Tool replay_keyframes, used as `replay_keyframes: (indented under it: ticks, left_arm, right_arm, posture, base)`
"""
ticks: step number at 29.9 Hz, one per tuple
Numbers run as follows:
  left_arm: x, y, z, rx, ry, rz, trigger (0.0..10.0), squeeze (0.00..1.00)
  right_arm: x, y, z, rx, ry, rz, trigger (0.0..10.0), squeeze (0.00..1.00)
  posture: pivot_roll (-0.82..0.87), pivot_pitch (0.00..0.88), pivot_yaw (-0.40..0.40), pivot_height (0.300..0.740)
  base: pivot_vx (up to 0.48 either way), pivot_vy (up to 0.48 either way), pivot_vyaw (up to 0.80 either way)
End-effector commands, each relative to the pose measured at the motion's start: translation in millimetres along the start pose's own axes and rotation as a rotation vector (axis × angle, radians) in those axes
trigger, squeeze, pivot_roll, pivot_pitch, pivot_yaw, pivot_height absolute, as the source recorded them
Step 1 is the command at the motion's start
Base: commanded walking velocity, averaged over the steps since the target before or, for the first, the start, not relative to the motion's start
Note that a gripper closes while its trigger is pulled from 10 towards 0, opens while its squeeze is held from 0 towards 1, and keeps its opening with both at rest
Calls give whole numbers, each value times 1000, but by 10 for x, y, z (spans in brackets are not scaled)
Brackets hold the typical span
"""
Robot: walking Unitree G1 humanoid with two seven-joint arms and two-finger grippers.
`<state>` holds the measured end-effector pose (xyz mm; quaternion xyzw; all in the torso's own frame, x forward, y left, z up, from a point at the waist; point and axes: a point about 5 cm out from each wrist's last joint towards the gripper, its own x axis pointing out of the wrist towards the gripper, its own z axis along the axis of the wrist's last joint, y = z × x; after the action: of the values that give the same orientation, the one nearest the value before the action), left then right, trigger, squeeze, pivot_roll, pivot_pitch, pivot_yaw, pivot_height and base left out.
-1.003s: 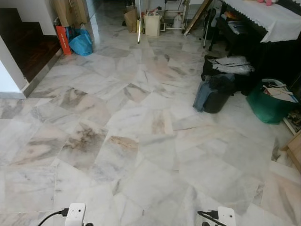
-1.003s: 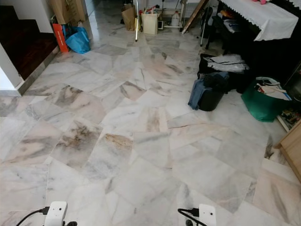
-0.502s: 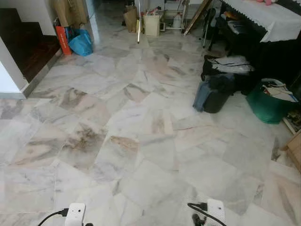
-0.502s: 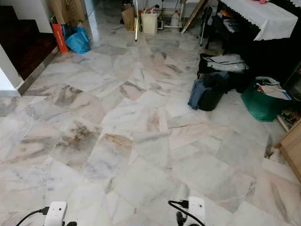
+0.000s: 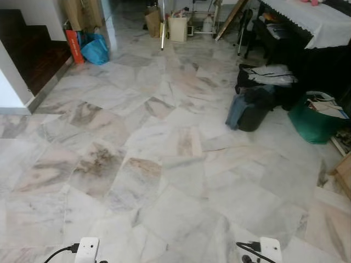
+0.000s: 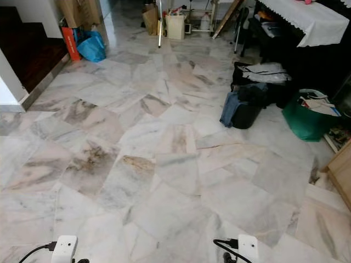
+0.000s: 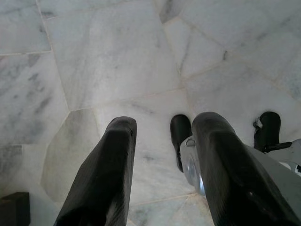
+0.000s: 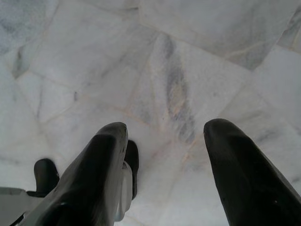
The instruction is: Move the pillow to the sofa from floor
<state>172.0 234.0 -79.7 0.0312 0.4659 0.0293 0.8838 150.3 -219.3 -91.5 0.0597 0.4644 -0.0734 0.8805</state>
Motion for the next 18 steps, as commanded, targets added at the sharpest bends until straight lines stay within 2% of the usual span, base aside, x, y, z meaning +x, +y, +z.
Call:
replay_keyframes:
  ticks: [1,8,13,15,18]
  left_arm:
    - [-11,16,-60,14,27,0,10000,0]
    - [-8,10,-51,8,25,-2,10000,0]
    - [-7,9,-47,3,25,-1,10000,0]
    - [-6,7,-46,0,25,0,10000,0]
    - [-6,6,-46,-2,26,0,10000,0]
  right_arm:
    - [-13,-24,-42,9,9,-3,10000,0]
    - [-5,56,-76,7,24,3,10000,0]
    - [38,287,-29,0,24,21,10000,0]
    - [61,458,12,-5,21,37,10000,0]
    - [70,562,32,-8,19,47,10000,0]
  posture:
    - [18,0,-12,740]
    - [20,0,-17,740]
    - [21,0,-19,740]
    - [21,0,-20,740]
    - [21,0,-21,740]
  base:
    - [-240,0,0]
    - [-269,0,0]
    - [-298,0,0]
    - [-302,0,0]
    - [-303,0,0]
